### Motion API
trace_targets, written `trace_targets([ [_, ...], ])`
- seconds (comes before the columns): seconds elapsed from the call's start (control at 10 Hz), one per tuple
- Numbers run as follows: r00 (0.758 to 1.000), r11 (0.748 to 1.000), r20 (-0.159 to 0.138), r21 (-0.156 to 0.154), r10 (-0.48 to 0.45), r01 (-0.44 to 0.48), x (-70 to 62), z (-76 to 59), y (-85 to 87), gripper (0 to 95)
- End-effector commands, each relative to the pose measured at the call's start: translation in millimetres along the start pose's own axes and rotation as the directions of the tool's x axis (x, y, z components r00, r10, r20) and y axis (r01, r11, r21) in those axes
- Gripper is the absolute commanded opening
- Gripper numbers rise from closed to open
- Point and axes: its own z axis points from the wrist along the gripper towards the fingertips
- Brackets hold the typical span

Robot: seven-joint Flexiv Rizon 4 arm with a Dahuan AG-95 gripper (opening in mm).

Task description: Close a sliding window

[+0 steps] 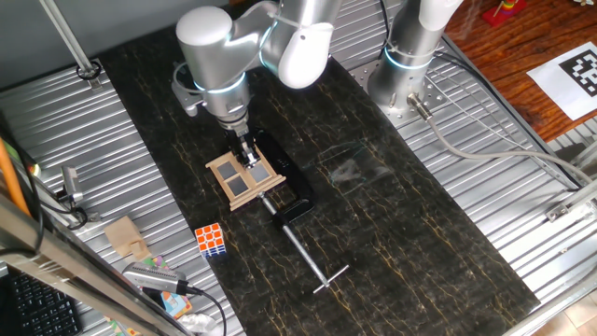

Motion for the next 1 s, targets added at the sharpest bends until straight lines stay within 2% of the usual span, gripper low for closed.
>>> trace_targets([
  [0.1, 1.0, 1.0, 0.001, 0.002, -0.003, 0.003, 2.0, 0.5, -0.9, 0.0],
  [1.0, 1.0, 1.0, -0.001, 0.002, -0.009, 0.009, 5.6, 5.6, -2.1, 0.0],
])
